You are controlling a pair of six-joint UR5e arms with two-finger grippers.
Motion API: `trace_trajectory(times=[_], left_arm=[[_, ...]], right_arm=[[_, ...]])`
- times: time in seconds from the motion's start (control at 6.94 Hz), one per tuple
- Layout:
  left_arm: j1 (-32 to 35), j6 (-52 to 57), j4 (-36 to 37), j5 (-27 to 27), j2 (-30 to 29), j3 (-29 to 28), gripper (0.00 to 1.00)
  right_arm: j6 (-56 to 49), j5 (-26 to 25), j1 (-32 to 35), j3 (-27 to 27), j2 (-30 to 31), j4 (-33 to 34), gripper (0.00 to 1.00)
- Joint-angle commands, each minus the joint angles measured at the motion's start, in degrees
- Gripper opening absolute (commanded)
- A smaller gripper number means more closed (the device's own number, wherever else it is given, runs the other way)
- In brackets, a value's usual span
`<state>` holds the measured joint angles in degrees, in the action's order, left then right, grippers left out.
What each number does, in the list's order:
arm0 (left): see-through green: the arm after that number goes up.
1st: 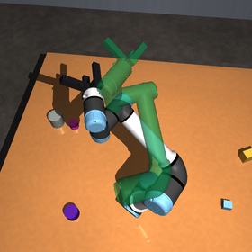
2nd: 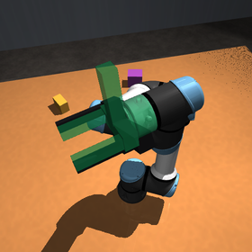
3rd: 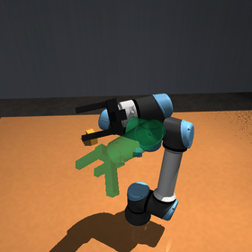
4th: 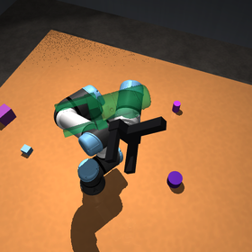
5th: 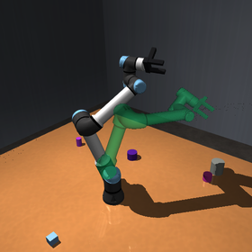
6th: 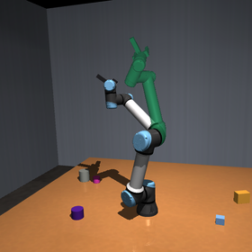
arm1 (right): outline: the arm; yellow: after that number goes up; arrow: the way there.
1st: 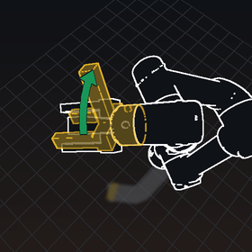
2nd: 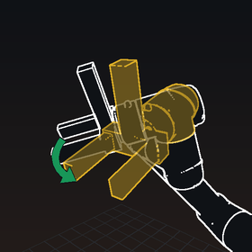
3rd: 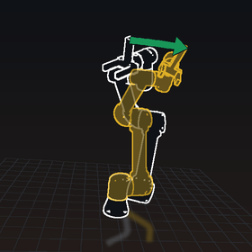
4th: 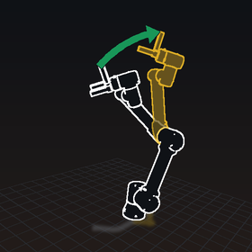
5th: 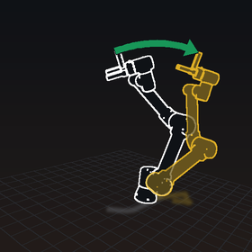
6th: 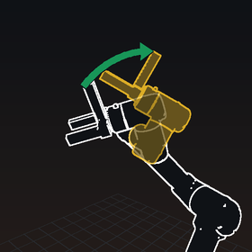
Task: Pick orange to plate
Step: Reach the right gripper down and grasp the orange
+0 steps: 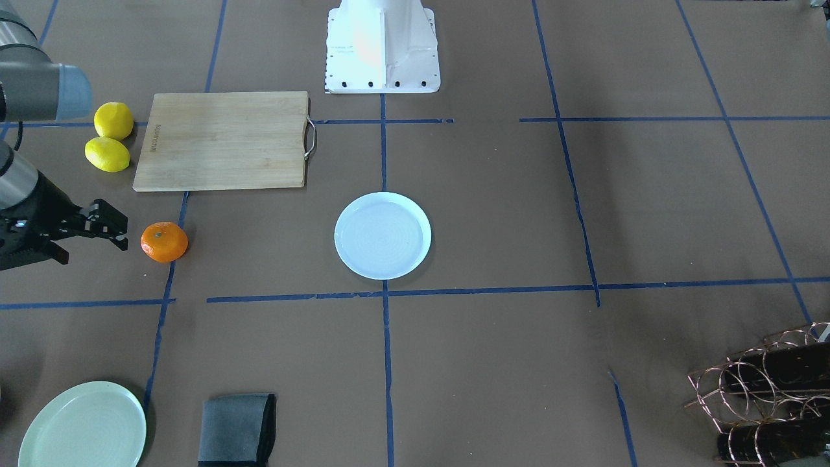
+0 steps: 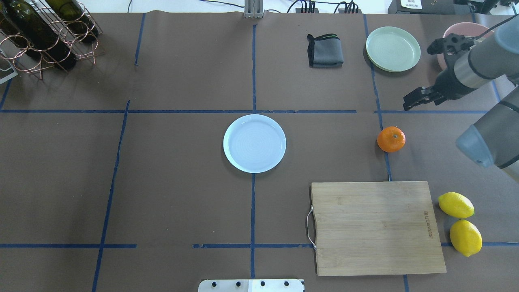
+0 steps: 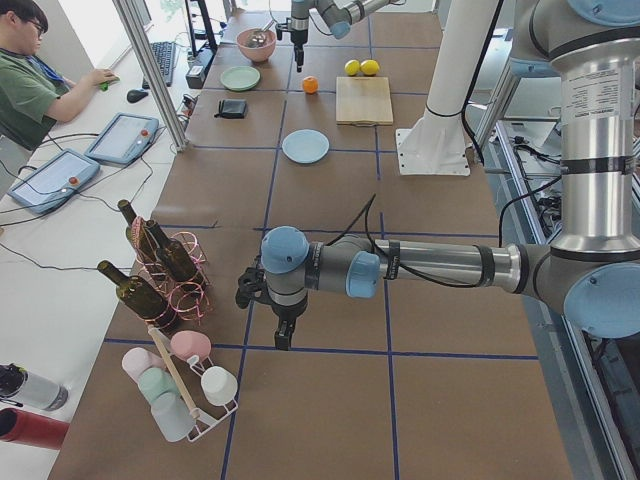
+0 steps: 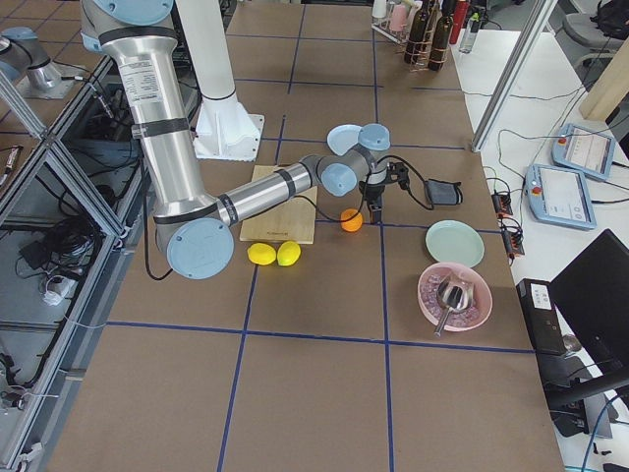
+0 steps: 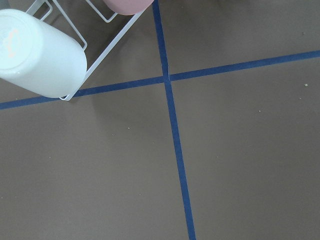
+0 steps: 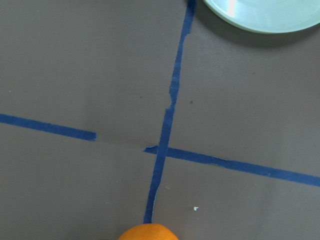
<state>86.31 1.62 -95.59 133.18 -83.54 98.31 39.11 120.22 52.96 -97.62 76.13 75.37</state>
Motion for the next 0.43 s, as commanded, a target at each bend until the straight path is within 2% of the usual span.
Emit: trace_trajectory(times=[0.0, 0.29], left_arm=[[0.1, 0.0, 0.0, 0.1, 0.0, 0.0, 1.00], [0.1, 0.0, -0.1, 0.1, 0.0, 0.1, 1.00]], right_arm=[[1.9, -3.1, -4.2, 0.2, -0.1, 0.0, 1.00], [2.5, -4.8, -6.2, 1.0, 0.3, 0.0, 1.00]])
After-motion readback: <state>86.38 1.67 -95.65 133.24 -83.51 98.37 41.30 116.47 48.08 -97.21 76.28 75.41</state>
